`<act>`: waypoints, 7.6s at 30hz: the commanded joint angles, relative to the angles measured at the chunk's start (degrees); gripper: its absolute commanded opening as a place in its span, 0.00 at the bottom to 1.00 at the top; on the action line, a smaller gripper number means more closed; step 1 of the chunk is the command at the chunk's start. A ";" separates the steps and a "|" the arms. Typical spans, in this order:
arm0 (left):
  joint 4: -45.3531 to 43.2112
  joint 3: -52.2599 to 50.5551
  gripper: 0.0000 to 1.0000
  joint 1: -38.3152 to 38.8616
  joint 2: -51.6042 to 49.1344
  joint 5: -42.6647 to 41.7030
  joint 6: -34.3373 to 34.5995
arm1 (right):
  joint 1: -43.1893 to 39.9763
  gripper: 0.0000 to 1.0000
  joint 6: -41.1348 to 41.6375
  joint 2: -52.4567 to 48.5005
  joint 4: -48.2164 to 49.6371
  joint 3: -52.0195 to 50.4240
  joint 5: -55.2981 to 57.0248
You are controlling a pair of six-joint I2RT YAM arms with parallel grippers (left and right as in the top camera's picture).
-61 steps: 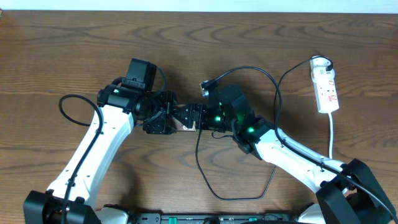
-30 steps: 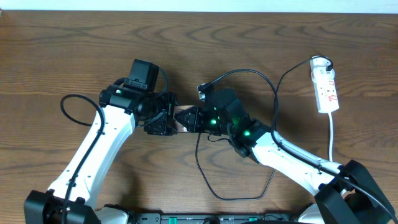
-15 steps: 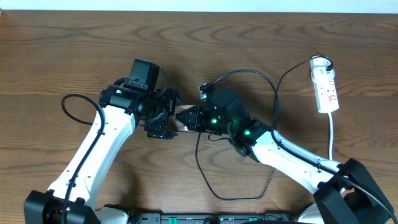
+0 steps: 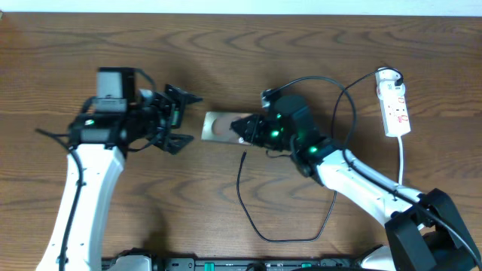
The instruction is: Plug charger to phone and switch on socket
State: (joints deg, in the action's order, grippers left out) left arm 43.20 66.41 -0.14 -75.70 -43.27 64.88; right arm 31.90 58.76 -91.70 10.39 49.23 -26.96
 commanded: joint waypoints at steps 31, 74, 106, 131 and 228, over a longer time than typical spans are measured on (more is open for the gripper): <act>-82.73 -34.60 0.90 -5.68 2.73 -8.09 22.47 | -0.44 0.01 47.06 0.17 24.20 0.81 0.72; -82.75 -35.34 0.25 -0.72 2.73 -1.92 26.23 | 7.21 0.01 38.84 0.17 26.05 0.81 5.99; -82.73 -35.34 0.08 -0.72 2.73 -1.86 23.21 | 9.14 0.01 38.84 0.17 26.05 0.81 8.00; -82.68 -35.34 0.41 -0.72 2.73 -1.01 22.36 | 9.51 0.01 38.88 0.17 26.18 0.81 8.00; -95.19 -35.32 0.07 -34.45 2.73 -33.22 17.22 | 6.14 0.90 11.67 -13.49 -50.58 27.26 8.72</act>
State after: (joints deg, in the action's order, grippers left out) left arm -51.29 30.65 -34.35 -73.41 -76.01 82.08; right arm 36.97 67.55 -100.90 -41.21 76.07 -14.76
